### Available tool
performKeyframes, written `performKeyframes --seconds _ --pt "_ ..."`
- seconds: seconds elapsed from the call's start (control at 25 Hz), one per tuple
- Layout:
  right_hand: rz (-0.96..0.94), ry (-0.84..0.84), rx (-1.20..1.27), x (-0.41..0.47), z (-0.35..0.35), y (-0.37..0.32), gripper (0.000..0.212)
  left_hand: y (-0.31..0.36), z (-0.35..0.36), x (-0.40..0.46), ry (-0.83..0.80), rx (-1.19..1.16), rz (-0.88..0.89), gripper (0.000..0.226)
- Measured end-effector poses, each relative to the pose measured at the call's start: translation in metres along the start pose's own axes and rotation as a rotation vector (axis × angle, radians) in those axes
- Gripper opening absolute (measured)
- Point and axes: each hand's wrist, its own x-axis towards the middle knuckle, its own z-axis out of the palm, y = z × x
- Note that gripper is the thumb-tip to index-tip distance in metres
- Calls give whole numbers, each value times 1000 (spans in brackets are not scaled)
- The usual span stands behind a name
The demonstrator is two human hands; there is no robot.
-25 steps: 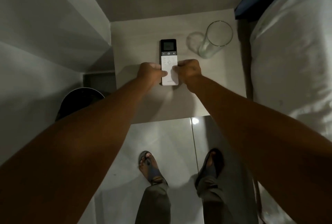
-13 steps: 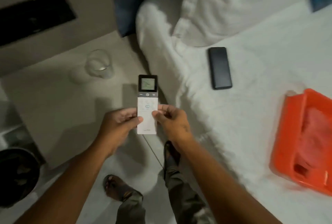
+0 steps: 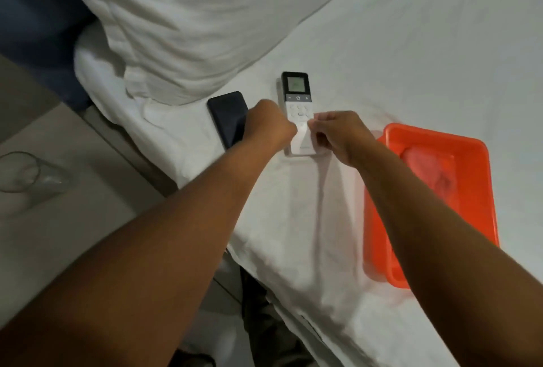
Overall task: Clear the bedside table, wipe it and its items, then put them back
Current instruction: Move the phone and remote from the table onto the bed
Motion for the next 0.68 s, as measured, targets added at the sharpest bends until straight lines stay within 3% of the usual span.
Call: performKeyframes --seconds 0.16,0.2,0.28,0.36,0.48,0.6,0.68 --pt "17 82 -212 10 3 -4 6 4 6 3 38 88 -27 7" --pt "-31 111 -301 4 6 -6 6 3 0 -5 56 83 6 2" --pt "-211 231 -472 -15 22 -11 9 -13 -17 -27 112 -7 83 16" --pt "-382 319 -474 -49 57 -16 19 -50 -40 -62 185 -143 122 14" --pt "-545 147 -350 -107 155 -4 26 -146 -85 -110 307 -282 -3 11" --pt "-486 -237 -285 -138 277 43 28 -269 -133 -136 461 -236 -284 16" --pt "-449 -372 -353 -131 347 70 39 -345 -162 -136 534 -147 -423 29"
